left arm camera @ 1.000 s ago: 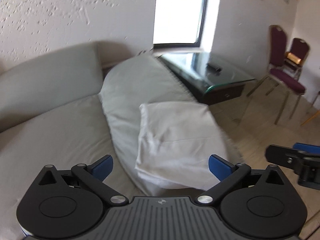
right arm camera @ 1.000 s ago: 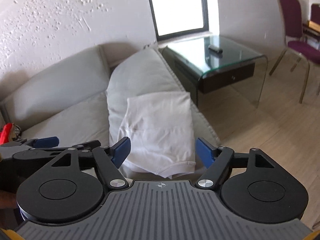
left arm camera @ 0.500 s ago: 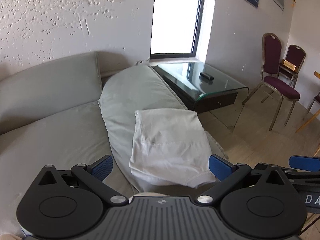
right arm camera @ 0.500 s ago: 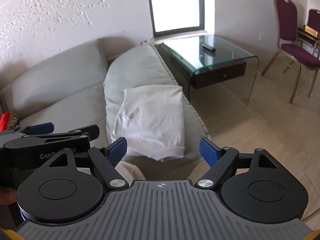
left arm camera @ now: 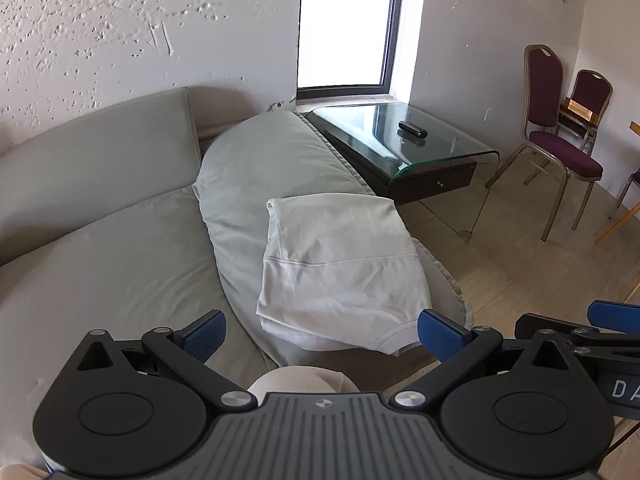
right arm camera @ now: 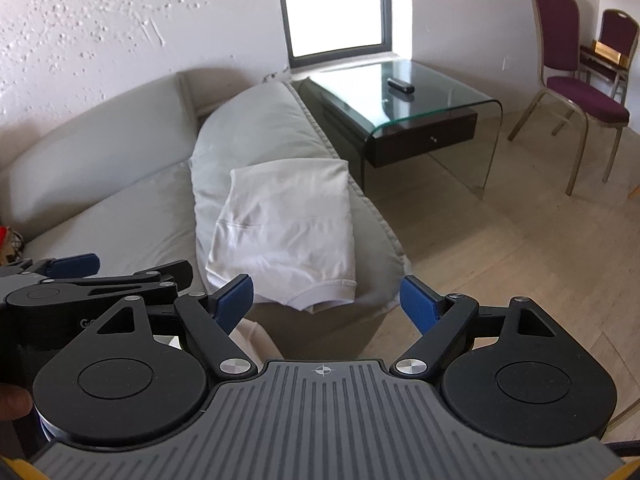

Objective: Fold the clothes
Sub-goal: 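Withdraw both open grippers up from the placed shirt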

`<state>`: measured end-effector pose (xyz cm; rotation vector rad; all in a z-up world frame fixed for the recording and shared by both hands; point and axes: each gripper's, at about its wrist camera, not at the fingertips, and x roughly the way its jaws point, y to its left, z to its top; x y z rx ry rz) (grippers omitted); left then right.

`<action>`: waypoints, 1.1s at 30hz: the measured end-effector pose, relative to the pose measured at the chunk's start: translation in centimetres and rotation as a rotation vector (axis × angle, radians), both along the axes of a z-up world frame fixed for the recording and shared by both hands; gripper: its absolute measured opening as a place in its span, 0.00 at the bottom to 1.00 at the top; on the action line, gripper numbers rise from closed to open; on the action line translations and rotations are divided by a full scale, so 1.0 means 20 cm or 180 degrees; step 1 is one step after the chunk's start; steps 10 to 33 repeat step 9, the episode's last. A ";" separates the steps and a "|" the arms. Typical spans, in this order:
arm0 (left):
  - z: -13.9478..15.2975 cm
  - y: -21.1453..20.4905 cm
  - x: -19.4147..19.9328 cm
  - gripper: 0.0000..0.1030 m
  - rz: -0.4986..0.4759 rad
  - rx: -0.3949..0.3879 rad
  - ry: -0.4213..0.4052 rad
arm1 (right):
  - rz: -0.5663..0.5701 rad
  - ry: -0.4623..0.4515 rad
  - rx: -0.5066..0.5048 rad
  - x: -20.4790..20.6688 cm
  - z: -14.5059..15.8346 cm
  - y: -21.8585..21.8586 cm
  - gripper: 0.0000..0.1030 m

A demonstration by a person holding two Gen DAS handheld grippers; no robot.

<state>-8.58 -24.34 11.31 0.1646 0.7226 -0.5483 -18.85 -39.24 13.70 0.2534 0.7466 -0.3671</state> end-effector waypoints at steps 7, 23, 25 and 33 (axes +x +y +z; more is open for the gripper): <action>-0.04 0.00 0.03 0.99 -0.0015 0.0023 0.0084 | 0.0005 0.0045 -0.0054 0.03 -0.02 0.01 0.83; -0.05 0.00 0.04 0.99 -0.0023 0.0028 0.0098 | 0.0001 0.0054 -0.0039 0.04 -0.03 0.01 0.83; -0.05 0.00 0.04 0.99 -0.0023 0.0028 0.0098 | 0.0001 0.0054 -0.0039 0.04 -0.03 0.01 0.83; -0.05 0.00 0.04 0.99 -0.0023 0.0028 0.0098 | 0.0001 0.0054 -0.0039 0.04 -0.03 0.01 0.83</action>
